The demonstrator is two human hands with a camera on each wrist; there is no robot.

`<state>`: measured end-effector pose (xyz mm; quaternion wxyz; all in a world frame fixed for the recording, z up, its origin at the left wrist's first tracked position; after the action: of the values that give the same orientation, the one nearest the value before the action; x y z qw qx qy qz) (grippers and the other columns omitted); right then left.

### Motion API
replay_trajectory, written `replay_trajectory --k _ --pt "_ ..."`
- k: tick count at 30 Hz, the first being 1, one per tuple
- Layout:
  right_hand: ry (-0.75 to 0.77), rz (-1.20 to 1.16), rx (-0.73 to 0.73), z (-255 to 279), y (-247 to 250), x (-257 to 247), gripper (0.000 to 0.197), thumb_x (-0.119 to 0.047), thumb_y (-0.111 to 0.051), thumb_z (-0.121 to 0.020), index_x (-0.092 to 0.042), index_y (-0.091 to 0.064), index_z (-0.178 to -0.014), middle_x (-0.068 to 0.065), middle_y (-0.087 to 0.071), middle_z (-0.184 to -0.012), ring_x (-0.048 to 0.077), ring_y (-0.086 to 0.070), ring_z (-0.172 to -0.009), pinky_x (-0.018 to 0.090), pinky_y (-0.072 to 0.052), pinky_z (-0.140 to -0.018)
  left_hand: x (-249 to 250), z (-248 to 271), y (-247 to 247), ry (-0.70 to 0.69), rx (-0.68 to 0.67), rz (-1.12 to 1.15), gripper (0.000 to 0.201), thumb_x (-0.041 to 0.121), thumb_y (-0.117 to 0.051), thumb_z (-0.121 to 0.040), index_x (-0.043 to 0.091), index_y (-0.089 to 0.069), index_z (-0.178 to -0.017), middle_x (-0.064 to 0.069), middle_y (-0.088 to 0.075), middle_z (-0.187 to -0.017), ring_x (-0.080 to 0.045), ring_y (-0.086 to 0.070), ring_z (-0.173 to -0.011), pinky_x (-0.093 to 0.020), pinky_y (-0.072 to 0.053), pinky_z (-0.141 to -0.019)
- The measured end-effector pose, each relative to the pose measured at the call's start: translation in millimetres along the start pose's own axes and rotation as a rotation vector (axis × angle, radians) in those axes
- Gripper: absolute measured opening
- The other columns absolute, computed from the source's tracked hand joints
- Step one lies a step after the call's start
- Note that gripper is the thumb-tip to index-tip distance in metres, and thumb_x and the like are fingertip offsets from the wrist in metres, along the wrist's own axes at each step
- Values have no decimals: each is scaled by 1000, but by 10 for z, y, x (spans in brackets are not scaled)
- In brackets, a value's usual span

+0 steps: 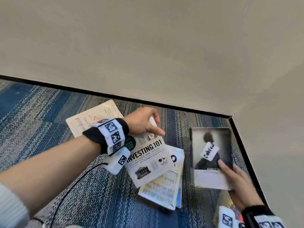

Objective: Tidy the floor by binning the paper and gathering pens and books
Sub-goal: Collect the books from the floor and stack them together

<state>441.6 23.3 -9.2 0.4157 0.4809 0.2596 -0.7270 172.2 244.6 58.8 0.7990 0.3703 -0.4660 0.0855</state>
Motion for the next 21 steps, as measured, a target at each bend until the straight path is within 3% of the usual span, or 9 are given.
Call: replay_trajectory --k 3,6,10,13,14,15,18,19,21 --pt "38 -106 -320 314 -323 -305 64 -30 -88 -57 3 -68 -108 24 -69 -107 34 -70 -91 38 -59 -76 163 -216 -284 -53 -97 -121 43 49 -73 -78 17 -59 -103 4 -65 -91 -11 -61 -73 -26 -46 -59" --pt "79 132 -488 427 -673 -194 72 -38 -92 -49 -2 -70 -107 23 -70 -107 29 -67 -99 36 -54 -85 389 -421 -479 -116 -115 -183 44 60 -57 -86 17 -63 -93 5 -62 -83 -10 -56 -72 -26 -43 -62" --pt "133 253 -410 413 -937 22 49 -38 -82 -72 0 -60 -94 23 -56 -86 19 -49 -84 45 -38 -81 433 -557 -663 -154 -143 -217 49 68 -49 -86 21 -59 -89 0 -66 -90 -19 -59 -81 -32 -49 -77" --pt "72 159 -327 363 -933 196 31 -24 -77 -80 -1 -62 -95 -11 -48 -77 3 -41 -73 39 -44 -84 159 -509 -430 -72 15 -64 49 65 -49 -88 19 -59 -102 1 -67 -99 -15 -63 -91 -38 -52 -87" --pt "-1 133 -281 346 -928 314 30 -20 -75 -82 0 -61 -101 8 -28 -102 15 -29 -104 32 -48 -90 13 -479 -327 -34 90 -73 48 63 -49 -89 18 -58 -101 1 -67 -98 -16 -63 -91 -39 -52 -87" --pt "-74 130 -247 329 -925 443 36 -22 -74 -83 -1 -59 -108 6 -72 -99 2 -67 -94 24 -48 -93 -168 -433 -239 23 156 -93 46 61 -49 -90 17 -58 -100 -1 -67 -97 -17 -63 -89 -39 -52 -86" --pt "-168 145 -147 256 -928 763 37 -21 -67 -87 -3 -48 -113 -7 -60 -113 8 -58 -101 5 -43 -86 -748 -200 -322 254 137 -235 46 52 -49 -95 8 -62 -95 -6 -65 -86 -22 -61 -77 -32 -52 -78" --pt "-210 149 -109 229 -915 848 35 -19 -68 -85 -3 -49 -110 -3 -62 -111 9 -59 -96 6 -45 -82 -905 -129 -500 299 46 -276 46 48 -49 -97 6 -64 -93 -8 -63 -82 -22 -59 -73 -30 -50 -73" --pt "-216 122 -64 195 -937 930 73 -29 -78 -75 -1 -45 -134 9 -55 -135 20 -56 -117 29 -43 -103 -1155 -6 -926 360 -130 -254 46 44 -45 -100 4 -65 -94 -13 -64 -88 -26 -63 -79 -28 -46 -67"
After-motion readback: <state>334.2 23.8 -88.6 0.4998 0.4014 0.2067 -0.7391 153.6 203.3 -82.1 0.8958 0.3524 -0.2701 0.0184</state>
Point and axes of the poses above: each hand's wrist, its own z-axis away from the middle knuckle, its own y-axis out of the back of the hand, x = y × z, the point moved 6 cm from there along -z, towards the middle knuckle
